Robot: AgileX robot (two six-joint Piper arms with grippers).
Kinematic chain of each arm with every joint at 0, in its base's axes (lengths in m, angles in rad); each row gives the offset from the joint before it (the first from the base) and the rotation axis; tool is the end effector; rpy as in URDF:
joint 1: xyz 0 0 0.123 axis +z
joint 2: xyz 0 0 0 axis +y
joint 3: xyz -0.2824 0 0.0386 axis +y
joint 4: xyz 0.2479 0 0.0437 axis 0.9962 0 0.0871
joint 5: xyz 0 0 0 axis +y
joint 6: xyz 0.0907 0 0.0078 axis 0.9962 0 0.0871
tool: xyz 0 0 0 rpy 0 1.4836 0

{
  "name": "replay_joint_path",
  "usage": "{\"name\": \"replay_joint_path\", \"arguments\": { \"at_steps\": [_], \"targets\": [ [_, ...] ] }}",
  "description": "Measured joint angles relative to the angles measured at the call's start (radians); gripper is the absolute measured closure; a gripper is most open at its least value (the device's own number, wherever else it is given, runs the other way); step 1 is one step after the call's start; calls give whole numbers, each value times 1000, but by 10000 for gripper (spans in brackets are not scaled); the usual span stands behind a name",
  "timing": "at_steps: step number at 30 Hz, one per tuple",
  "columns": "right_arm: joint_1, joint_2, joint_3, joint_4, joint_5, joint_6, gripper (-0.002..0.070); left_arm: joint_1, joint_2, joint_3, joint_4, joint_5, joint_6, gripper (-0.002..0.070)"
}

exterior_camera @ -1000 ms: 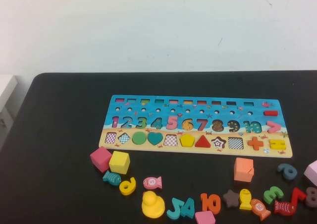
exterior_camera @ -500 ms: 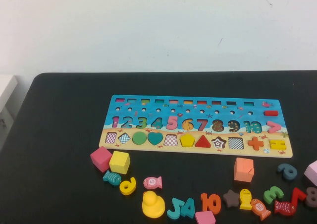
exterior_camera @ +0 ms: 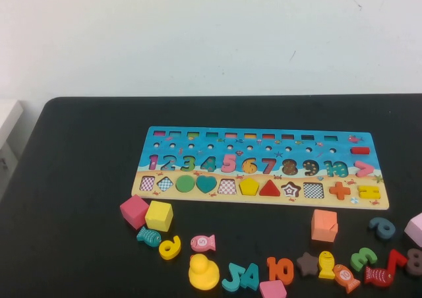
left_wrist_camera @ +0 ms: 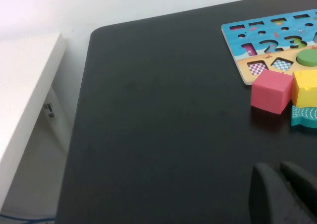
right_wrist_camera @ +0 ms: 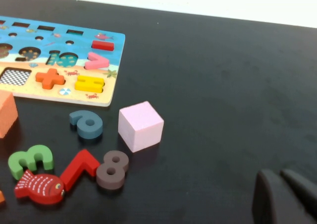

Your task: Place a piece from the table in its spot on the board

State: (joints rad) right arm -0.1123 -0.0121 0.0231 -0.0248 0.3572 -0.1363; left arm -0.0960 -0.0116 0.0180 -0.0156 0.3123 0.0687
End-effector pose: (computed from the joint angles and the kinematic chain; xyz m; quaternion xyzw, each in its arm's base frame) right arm 0.0525 -0.0067 0.1738 -0.0163 0.7990 -0.0849 0.5951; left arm 0.0536 -0.0056 0.1794 0.0602 0.7817 -0.0150 0.6205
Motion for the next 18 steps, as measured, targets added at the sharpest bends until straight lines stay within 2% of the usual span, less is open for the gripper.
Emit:
{"name": "replay_joint_path", "arguments": {
  "at_steps": [18],
  "targets": [
    [0, 0, 0, 0, 0, 0, 658, 0, -1, 0, -15, 2, -50, 675]
  ]
}}
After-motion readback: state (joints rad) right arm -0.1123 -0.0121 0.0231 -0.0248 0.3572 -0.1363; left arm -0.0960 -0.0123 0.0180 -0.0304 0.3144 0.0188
